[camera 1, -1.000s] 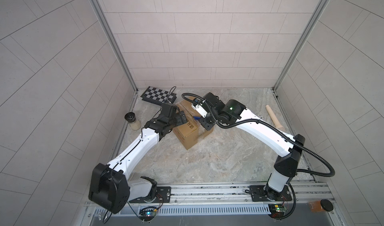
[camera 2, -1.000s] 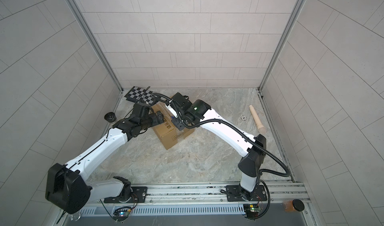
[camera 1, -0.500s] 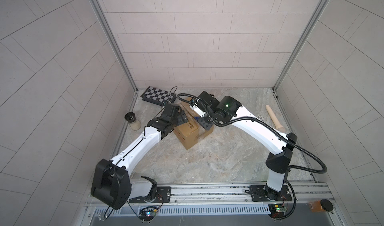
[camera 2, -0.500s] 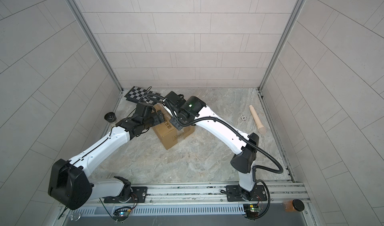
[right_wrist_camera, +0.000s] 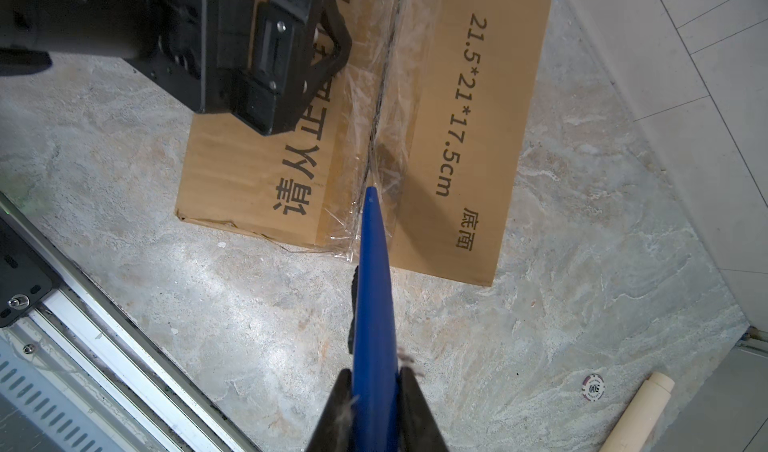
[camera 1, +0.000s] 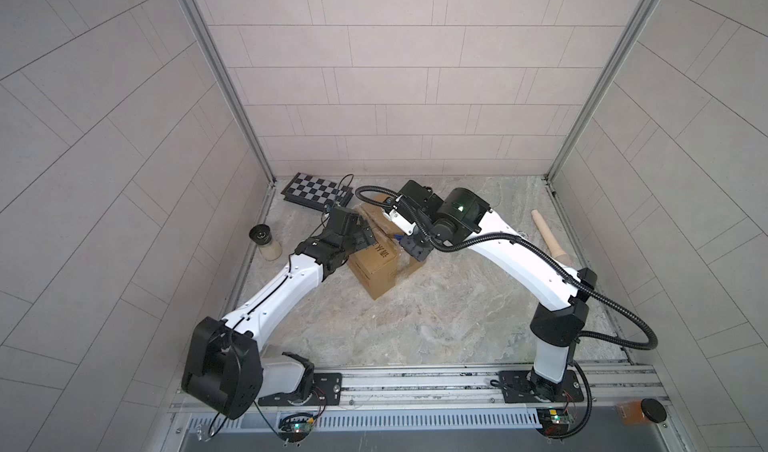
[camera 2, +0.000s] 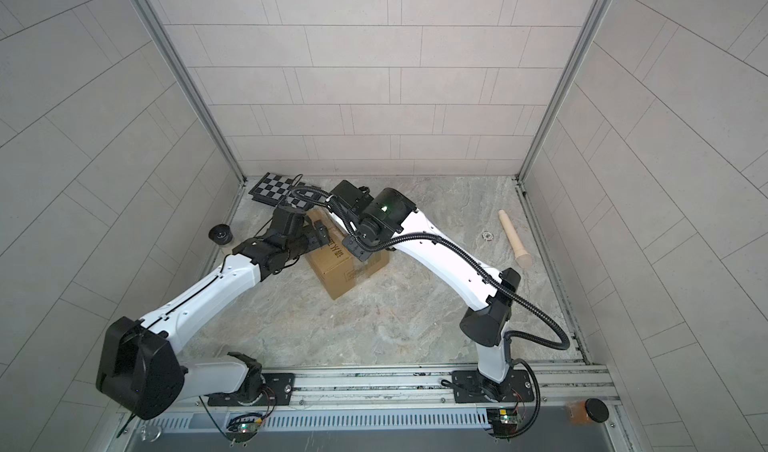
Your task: Unpack the express box
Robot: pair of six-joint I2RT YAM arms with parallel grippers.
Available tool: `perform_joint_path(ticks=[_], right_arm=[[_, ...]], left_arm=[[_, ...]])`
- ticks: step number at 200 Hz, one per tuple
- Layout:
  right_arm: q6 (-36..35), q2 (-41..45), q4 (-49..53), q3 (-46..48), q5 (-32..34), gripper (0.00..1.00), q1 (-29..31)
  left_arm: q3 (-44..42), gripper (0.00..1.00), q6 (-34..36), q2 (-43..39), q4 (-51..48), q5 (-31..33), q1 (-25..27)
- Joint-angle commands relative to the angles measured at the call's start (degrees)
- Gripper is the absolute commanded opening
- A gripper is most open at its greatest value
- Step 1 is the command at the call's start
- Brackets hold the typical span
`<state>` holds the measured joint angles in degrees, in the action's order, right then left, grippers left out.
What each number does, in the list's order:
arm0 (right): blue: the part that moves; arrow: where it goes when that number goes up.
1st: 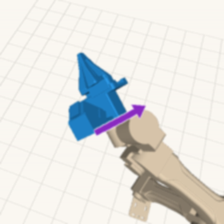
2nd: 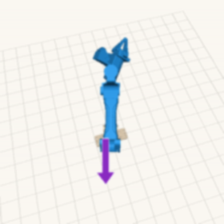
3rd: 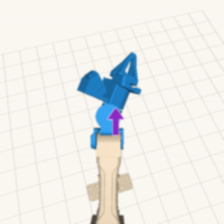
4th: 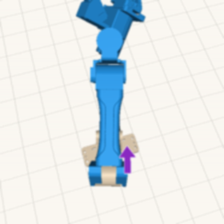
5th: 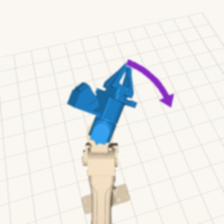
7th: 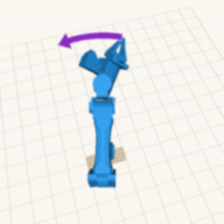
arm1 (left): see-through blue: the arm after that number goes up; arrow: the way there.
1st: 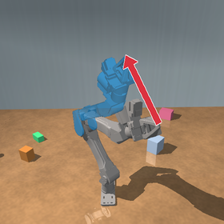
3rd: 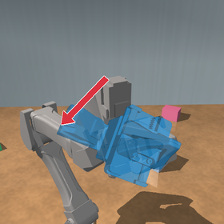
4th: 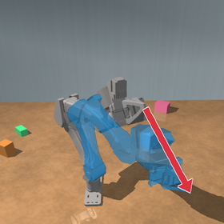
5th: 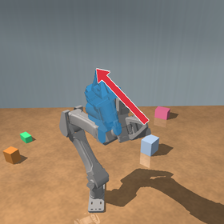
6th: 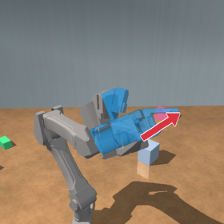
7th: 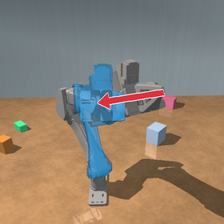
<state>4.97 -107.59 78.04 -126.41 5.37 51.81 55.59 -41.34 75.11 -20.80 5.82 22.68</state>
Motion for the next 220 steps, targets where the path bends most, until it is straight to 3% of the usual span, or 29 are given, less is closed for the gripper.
perform_joint_path(ticks=[1, 54, 156, 220], right_arm=[[0.9, -3.7, 4.6, -1.5, 1.5, 0.0, 0.0], [3.9, -10.0, 9.1, -8.0, 1.6, 0.0, 0.0], [0.3, 1.3, 13.3, -0.3, 1.8, 0.0, 0.0], [1.0, -0.1, 11.7, -1.5, -2.4, 0.0, 0.2]], left_arm=[[-3.4, 0.99, 0.3, 1.9, -7.5, 1.6, -0.4], [-4.9, 0.99, -0.8, 0.6, -6.1, 1.2, -0.3], [-6.0, 1.0, -0.9, 1.3, -6.7, 3.7, -0.7], [-6.3, 0.99, -0.9, 1.0, -6.3, 3.2, -0.7]])
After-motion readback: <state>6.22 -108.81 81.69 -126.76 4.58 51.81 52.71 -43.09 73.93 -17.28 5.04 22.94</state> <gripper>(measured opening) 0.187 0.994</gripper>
